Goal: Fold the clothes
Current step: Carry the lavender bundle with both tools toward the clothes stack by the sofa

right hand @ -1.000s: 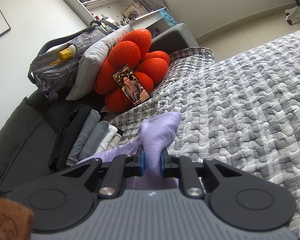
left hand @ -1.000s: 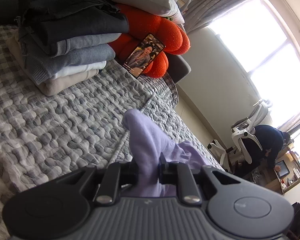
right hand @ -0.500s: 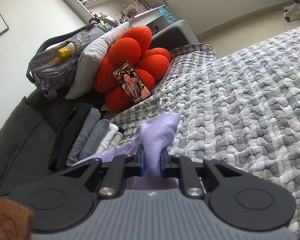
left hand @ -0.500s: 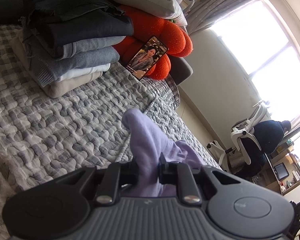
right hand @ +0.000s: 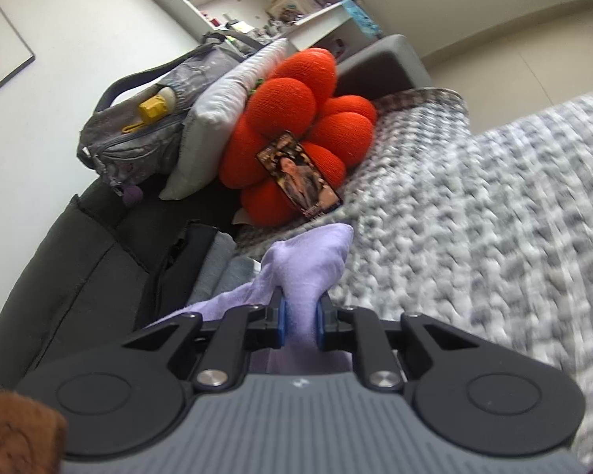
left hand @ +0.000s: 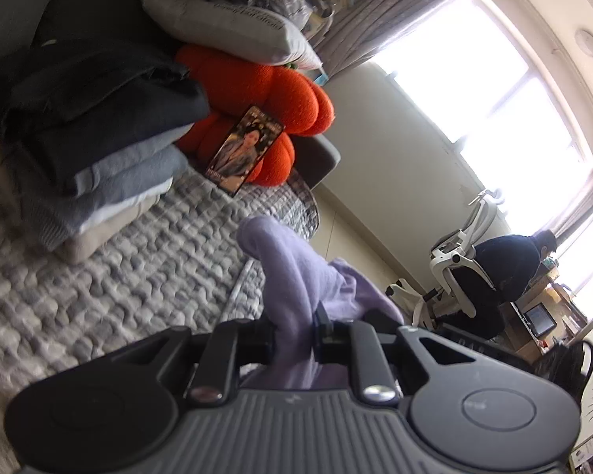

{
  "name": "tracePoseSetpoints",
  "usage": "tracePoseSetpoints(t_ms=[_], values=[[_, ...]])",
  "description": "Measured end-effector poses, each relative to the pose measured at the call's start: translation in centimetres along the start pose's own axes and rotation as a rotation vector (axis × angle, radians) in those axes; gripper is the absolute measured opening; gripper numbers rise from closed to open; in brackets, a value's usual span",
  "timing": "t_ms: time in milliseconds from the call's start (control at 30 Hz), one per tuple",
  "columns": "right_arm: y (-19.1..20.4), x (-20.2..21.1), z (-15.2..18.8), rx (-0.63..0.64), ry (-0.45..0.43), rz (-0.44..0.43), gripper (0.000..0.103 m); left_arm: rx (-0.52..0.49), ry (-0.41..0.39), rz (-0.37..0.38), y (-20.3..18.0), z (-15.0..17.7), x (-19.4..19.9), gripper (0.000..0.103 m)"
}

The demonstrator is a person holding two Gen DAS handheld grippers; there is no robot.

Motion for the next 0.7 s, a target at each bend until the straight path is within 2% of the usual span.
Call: tracePoseSetpoints(t_ms=[167,400,700], values=[[1.9,-2.3,-2.6,0.055,0.024,-0.077,0.017,-0.033,-0.080,0.027,-0.7,-3.0,1.3,0.017],[5.3,-6.9,-6.6,0.140,0.098,-0.231,0.017,-0.066,-0.190,0.044,-1.2,-7.9,3.1,0.016],[10.6,-13.1,-10.8,0.292,0.170,-0.309,0.017,-0.052,-0.330,0.037,-1.0,-13.9,4.4,0.016]])
Point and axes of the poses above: each gripper's, at about its wrist camera, not at the fingertips, and x roughly against the way its jaws point, y to its left, z to its underside, the point moved 9 cm from there along -x, roughly the way its jaws point, and after that the axes turned 15 degrees about -z, right-handed, at the moved point
